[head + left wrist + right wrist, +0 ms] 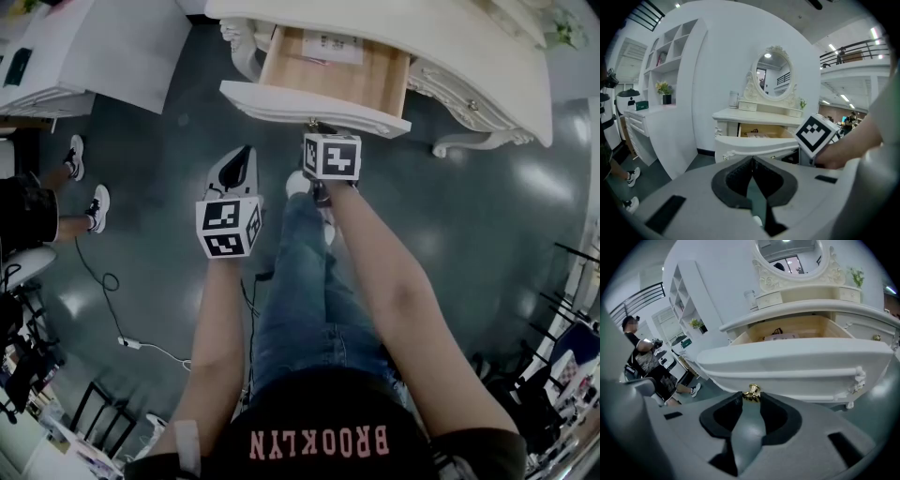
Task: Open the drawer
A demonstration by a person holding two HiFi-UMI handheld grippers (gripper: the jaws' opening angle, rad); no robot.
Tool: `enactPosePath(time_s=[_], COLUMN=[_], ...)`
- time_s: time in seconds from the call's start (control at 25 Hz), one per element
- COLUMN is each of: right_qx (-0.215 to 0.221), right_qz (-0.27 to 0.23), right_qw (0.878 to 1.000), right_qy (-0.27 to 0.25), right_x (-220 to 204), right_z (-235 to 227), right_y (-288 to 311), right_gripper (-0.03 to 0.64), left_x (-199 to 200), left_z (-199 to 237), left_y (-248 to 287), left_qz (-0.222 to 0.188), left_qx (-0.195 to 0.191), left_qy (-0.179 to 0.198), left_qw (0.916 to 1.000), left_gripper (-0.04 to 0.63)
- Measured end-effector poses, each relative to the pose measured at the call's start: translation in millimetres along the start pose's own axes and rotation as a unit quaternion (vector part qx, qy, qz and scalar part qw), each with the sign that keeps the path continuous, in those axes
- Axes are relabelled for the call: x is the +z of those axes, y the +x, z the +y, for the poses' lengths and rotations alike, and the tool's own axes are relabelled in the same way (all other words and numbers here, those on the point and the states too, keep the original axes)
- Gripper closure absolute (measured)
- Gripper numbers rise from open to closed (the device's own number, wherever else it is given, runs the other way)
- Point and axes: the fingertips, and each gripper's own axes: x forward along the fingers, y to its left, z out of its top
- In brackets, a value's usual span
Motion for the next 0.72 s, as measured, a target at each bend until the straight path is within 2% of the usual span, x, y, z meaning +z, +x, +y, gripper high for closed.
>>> enactPosePath(time_s=[0.16, 0.24, 0.72], right_qx=[0.001, -0.005, 0.064], right_qz=[0.013, 0.018, -0.011], right_qw=[1.0, 1.0, 0.998], right_qy=[-0.003, 0.0, 0.009], right_x=[-6.5, -9.3, 5.0], right_z=[-2.8, -6.0, 4.6], right_y=[-11.0, -18.4, -84.6], right_gripper=[0.533, 0.619, 0.62], left_x=[0.8, 3.7, 39.1], left_z=[-5.2, -10.3, -50.8], left_y=[-10.1, -13.7, -23.6], left_qz=[0.001, 0.0, -0.021], left_qx=[0.003, 0.001, -0.021], left_qy=[0.01, 0.016, 0.041], left_qw=[0.9999, 0.9999, 0.9987], left_gripper=[0.591, 0.591, 0.591])
